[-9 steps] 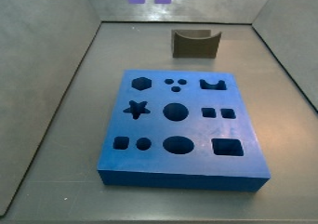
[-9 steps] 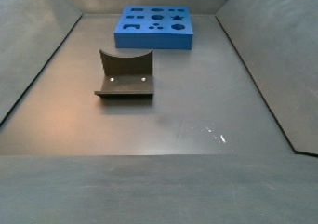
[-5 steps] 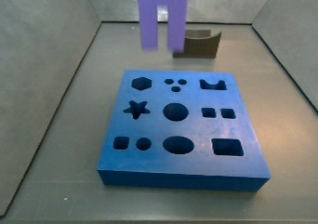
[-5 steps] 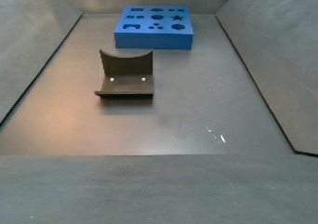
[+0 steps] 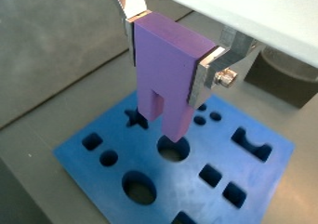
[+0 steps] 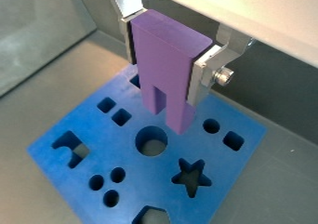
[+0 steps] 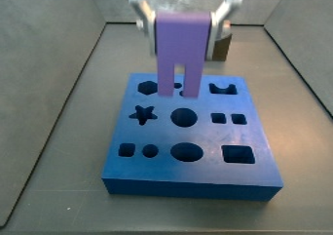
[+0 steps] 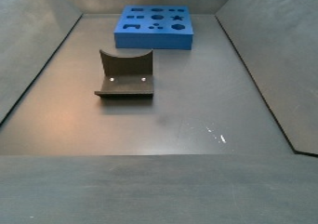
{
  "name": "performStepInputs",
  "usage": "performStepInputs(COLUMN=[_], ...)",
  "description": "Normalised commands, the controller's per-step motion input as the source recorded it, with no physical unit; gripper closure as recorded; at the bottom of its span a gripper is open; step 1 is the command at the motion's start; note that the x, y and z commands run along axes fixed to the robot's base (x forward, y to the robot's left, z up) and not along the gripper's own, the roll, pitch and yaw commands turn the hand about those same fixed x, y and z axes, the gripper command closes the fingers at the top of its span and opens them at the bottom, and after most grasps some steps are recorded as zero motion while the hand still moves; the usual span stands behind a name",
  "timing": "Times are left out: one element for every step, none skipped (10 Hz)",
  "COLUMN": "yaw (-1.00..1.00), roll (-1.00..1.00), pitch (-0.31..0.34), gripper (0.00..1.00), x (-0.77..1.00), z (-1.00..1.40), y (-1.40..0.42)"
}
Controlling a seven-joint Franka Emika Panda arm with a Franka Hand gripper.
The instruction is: Insert the double-square object.
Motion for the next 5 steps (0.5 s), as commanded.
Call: performStepInputs(yaw=[0.00, 0.00, 0.00, 0.00, 0.00], roll=[0.19, 0.19, 0.15, 0.03, 0.00], pitch=[-0.010, 0.000, -0.004, -0.031, 0.000], gripper=[1.00, 1.00, 1.00, 1.00, 1.00], x=[0.99, 1.00, 1.00, 0.03, 0.00], z=[0.00, 0.00, -0.08, 0.00, 0.00], y=[-0.15, -0.10, -0.13, -0.04, -0.03])
